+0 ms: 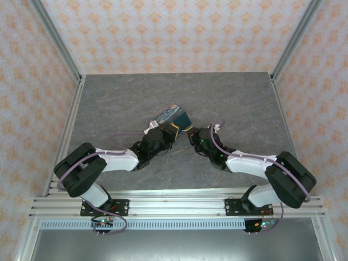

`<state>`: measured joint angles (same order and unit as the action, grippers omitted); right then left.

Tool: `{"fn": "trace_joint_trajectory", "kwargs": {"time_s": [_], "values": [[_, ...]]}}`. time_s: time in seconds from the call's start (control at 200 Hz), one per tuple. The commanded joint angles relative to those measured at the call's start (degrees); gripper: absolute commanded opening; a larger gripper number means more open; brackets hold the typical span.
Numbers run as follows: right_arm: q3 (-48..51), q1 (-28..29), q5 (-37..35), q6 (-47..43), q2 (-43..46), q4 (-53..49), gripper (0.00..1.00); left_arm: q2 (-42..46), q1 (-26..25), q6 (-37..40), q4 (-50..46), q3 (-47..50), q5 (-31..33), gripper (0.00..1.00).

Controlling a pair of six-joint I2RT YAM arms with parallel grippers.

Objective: Unlock the padlock with the key

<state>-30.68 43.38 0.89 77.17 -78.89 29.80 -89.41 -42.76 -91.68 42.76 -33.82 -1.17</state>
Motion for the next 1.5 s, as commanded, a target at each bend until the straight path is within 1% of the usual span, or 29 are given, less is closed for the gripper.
{"fn": "trace_joint_trajectory", "kwargs": {"time_s": [0.0, 0.35, 0.651, 0.826, 1.096, 1.491], "values": [[-2.6, 0.4, 0.2, -1.4, -1.2, 0.5, 0.0, 0.0, 0.0, -0.1, 1.3, -0.6, 1.2, 0.0], [-3.9, 0.4, 1.2, -1.3, -2.8, 0.9, 0.0, -1.0, 0.0, -0.4, 2.2, -0.9, 1.1, 0.0], [0.6, 0.4, -2.2, 0.2, 0.1, 0.7, 0.0, -1.3, 0.0, -0.6, 2.2, -0.9, 1.2, 0.0], [1.6, 0.4, -2.4, 0.3, 1.0, 0.0, 0.0, -1.3, 0.0, -0.6, 2.2, -0.8, 1.2, 0.0], [-0.9, 0.4, -0.4, -0.2, -1.3, 0.8, 0.0, -1.3, 0.0, -0.6, 2.2, -0.8, 1.2, 0.0], [-3.3, 0.4, 0.4, -0.9, -2.3, 0.6, 0.0, -1.8, 0.0, -0.7, 2.7, -1.1, 1.0, 0.0]]}}
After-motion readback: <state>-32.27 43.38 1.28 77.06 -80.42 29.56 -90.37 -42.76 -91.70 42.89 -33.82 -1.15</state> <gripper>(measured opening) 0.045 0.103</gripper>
